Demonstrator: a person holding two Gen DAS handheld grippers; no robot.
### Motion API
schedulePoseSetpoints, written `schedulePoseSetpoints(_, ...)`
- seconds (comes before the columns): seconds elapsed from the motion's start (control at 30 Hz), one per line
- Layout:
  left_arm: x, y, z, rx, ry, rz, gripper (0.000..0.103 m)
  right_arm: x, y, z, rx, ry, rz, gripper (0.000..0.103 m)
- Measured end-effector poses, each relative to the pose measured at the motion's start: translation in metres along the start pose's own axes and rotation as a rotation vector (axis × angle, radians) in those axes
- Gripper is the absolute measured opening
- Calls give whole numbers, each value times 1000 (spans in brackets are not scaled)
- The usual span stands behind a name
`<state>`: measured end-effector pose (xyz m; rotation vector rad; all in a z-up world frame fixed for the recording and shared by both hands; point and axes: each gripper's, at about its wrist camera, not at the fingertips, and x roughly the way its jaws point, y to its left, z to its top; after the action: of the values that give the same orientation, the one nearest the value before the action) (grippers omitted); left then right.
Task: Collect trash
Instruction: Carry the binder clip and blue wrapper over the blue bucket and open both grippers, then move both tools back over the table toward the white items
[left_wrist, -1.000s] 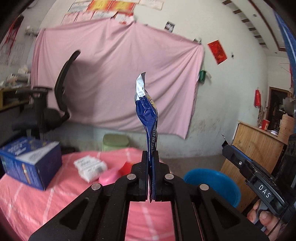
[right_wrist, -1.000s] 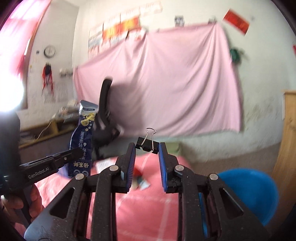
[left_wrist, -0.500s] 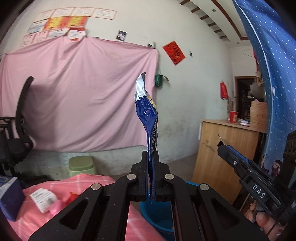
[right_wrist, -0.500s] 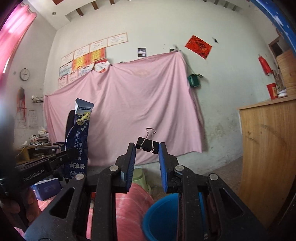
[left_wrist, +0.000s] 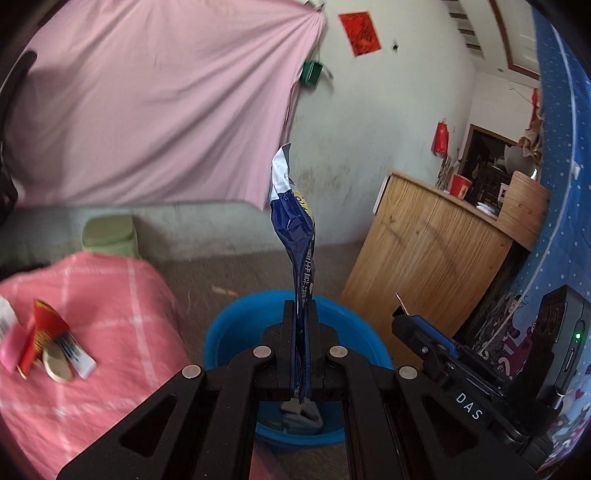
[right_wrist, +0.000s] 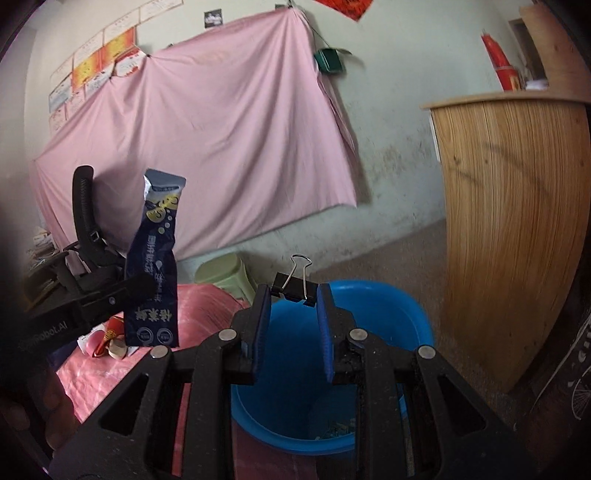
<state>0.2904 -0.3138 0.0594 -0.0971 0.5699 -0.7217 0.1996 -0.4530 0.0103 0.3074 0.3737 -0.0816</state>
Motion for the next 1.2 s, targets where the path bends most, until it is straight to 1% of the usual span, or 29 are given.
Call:
schedulePoseSetpoints(0.13, 23, -1, -1, -20, 72, -7, 1, 7, -8, -3, 32, 44, -6, 46)
schedulePoseSetpoints(0.33, 43, 1, -5, -50, 146, 4, 3, 21, -22, -3, 81, 95, -14, 47)
schedulePoseSetpoints(0.43, 51, 5, -8, -73, 192, 12, 6, 26, -28, 0, 97, 105, -18, 48)
schedulePoseSetpoints(0.5, 51, 9, -9, -83, 194, 12, 12, 27, -30, -1, 104, 108, -20, 48)
schedulePoseSetpoints(0.6, 47, 11, -12, -88, 178, 18, 19, 27, -31, 0, 107, 103, -21, 48)
schedulePoseSetpoints(0.73, 36, 16, -12, -84, 142, 34, 21, 24, -26, 1, 92, 87, -16, 48)
schedulePoseSetpoints(0.83, 23, 20, -10, -78, 105, 61, 21, 19, -17, 3, 64, 60, -9, 49)
schedulePoseSetpoints(0.9, 10, 25, -8, -74, 69, 82, 26, 17, -11, 5, 45, 39, 0, 51)
schedulePoseSetpoints(0.93, 5, 26, -7, -73, 53, 91, 28, 15, -7, 7, 33, 26, 6, 53)
schedulePoseSetpoints(0.97, -4, 29, -6, -71, 28, 105, 33, 13, -3, 8, 24, 14, 13, 55)
schedulePoseSetpoints(1.03, -17, 35, -6, -69, -13, 129, 37, 10, 4, 10, 7, -9, 22, 66)
schedulePoseSetpoints(1.07, -27, 39, -5, -66, -37, 146, 39, 7, 10, 12, -4, -25, 31, 69)
schedulePoseSetpoints(1.1, -31, 41, -5, -65, -49, 158, 40, 6, 15, 13, -14, -38, 39, 74)
schedulePoseSetpoints(1.13, -41, 46, -5, -64, -71, 179, 43, 4, 19, 15, -23, -50, 45, 79)
schedulePoseSetpoints(1.17, -46, 49, -5, -65, -84, 190, 47, 2, 23, 16, -32, -63, 50, 81)
schedulePoseSetpoints(1.2, -54, 53, -6, -67, -102, 205, 51, -1, 30, 18, -45, -82, 56, 87)
